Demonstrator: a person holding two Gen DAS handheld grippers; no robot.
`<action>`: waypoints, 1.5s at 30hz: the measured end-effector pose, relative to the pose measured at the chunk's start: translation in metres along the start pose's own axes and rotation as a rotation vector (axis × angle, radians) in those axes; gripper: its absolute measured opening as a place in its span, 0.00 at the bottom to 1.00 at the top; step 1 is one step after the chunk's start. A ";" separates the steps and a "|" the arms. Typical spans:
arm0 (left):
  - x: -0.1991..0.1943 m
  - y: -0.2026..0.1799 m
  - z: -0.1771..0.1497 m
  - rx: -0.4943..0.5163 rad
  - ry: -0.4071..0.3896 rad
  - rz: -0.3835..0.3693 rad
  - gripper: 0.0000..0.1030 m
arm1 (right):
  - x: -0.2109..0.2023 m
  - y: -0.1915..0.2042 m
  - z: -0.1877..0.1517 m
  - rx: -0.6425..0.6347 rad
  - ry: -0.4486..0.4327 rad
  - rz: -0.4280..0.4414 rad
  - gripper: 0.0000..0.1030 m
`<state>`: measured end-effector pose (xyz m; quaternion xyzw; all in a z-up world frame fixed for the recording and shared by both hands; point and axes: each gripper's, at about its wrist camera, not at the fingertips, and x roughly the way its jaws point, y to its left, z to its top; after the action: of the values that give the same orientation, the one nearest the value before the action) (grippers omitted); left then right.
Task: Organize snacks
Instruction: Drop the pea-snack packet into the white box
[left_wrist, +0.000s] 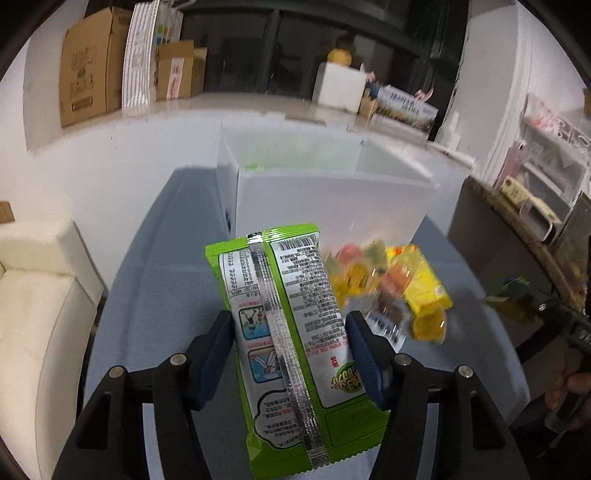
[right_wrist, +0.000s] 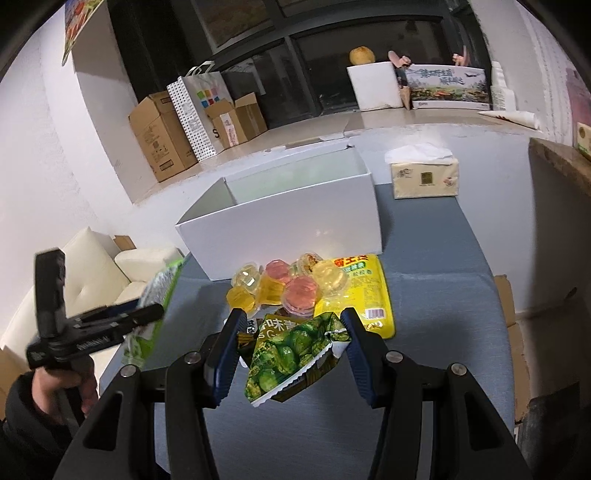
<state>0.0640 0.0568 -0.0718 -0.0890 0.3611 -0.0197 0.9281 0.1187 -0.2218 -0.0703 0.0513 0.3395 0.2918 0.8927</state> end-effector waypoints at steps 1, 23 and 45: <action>-0.002 0.000 0.004 0.002 -0.006 -0.001 0.65 | 0.000 0.000 0.000 0.000 0.000 0.000 0.55; 0.115 -0.013 0.189 0.047 -0.025 0.095 1.00 | 0.133 -0.014 0.207 0.019 0.026 0.071 0.98; -0.011 -0.011 0.044 -0.016 -0.059 -0.059 1.00 | 0.036 0.008 0.064 -0.026 0.027 0.015 1.00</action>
<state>0.0860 0.0534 -0.0309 -0.1077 0.3310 -0.0415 0.9365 0.1772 -0.1883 -0.0403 0.0385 0.3472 0.3037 0.8864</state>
